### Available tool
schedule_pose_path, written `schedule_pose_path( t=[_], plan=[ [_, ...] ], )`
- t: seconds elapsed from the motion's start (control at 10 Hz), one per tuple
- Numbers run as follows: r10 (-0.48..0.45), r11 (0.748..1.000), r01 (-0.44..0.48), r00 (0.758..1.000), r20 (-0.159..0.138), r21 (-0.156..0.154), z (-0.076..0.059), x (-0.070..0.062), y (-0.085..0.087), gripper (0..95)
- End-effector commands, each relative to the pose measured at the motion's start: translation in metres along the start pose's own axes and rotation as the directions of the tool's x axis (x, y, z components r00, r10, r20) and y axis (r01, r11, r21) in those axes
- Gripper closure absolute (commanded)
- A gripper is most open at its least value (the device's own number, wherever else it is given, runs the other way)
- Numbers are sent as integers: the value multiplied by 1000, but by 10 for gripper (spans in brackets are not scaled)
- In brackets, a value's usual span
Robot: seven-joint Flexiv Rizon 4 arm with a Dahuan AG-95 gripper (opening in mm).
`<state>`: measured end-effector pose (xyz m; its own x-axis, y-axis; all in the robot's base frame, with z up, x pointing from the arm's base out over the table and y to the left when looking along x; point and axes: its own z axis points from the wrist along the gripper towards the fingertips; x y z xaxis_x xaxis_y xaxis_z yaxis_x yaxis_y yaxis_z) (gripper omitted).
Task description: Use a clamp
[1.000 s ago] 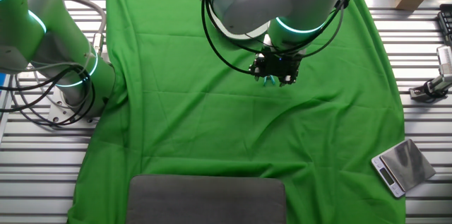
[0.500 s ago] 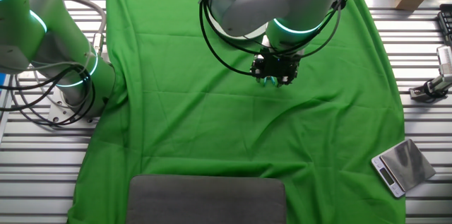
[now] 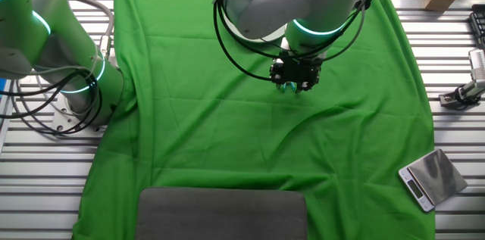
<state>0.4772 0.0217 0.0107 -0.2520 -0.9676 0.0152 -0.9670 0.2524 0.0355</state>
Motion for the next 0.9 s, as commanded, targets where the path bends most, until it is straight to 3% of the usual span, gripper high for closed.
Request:
schedule_pose_path(
  t=[0.1, 0.9],
  plan=[
    [1, 1000, -1, 1000, 1, 4, 2, 0, -1, 570],
    [-82, 996, 82, 996, 15, 20, 2, -1, 0, 570]
  ],
)
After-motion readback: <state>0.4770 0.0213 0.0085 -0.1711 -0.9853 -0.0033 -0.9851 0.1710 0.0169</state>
